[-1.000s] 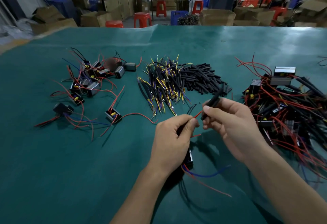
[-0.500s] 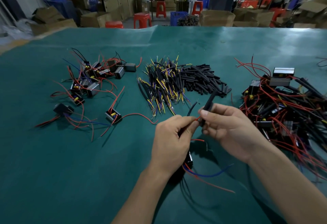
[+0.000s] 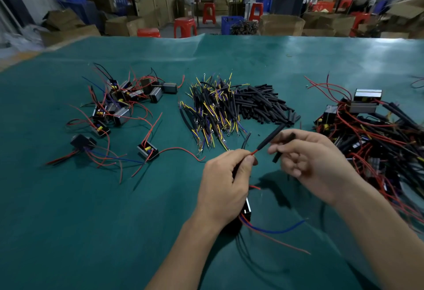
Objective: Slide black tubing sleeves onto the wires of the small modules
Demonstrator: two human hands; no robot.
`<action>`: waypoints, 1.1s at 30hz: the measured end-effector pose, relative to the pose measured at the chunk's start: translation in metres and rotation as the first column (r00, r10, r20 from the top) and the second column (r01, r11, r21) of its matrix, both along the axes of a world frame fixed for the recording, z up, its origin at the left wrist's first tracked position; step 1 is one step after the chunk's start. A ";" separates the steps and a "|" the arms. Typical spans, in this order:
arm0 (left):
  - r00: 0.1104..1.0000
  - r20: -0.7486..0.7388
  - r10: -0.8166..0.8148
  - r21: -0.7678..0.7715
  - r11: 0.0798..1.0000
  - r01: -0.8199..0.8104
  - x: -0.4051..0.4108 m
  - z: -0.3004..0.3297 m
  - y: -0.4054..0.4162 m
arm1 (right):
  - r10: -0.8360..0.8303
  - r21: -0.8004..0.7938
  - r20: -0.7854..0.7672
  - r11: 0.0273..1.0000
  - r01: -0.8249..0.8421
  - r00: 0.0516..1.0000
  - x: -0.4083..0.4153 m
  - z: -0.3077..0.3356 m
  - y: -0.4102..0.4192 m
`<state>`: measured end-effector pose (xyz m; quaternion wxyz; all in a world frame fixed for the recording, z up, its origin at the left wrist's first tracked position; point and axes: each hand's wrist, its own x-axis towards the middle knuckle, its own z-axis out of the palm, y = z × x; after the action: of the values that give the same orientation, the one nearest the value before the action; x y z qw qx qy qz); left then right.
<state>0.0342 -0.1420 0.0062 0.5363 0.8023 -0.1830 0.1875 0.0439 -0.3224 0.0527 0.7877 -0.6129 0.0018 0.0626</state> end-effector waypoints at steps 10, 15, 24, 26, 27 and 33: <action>1.000 0.009 -0.007 0.003 1.000 0.007 0.002 -0.001 0.000 | -0.007 -0.026 0.158 1.000 0.011 0.987 -0.003 -0.002 0.002; 0.999 0.017 -0.029 0.019 0.999 0.029 0.001 0.000 0.000 | -0.033 -0.057 0.187 0.997 0.044 0.982 -0.004 -0.005 0.009; 0.988 -0.118 -0.094 -0.071 0.994 0.086 -0.001 -0.002 -0.003 | -0.070 -0.083 0.212 0.993 0.089 0.975 -0.005 -0.002 0.008; 0.986 -0.147 -0.082 -0.127 0.990 0.064 -0.002 -0.001 -0.002 | -0.098 -0.087 0.222 0.989 0.120 0.970 -0.004 -0.001 0.005; 0.987 -0.142 -0.072 -0.135 0.989 0.053 -0.001 0.000 -0.002 | -0.108 -0.092 0.230 0.987 0.132 0.967 -0.004 0.000 0.004; 0.998 -0.054 0.011 -0.069 0.998 -0.014 0.002 0.000 0.002 | -0.122 -0.148 0.292 0.974 0.171 0.949 -0.002 0.001 0.000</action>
<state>0.0362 -0.1405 0.0058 0.5673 0.7891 -0.1568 0.1755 0.0415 -0.3225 0.0533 0.7268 -0.6791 -0.0588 -0.0844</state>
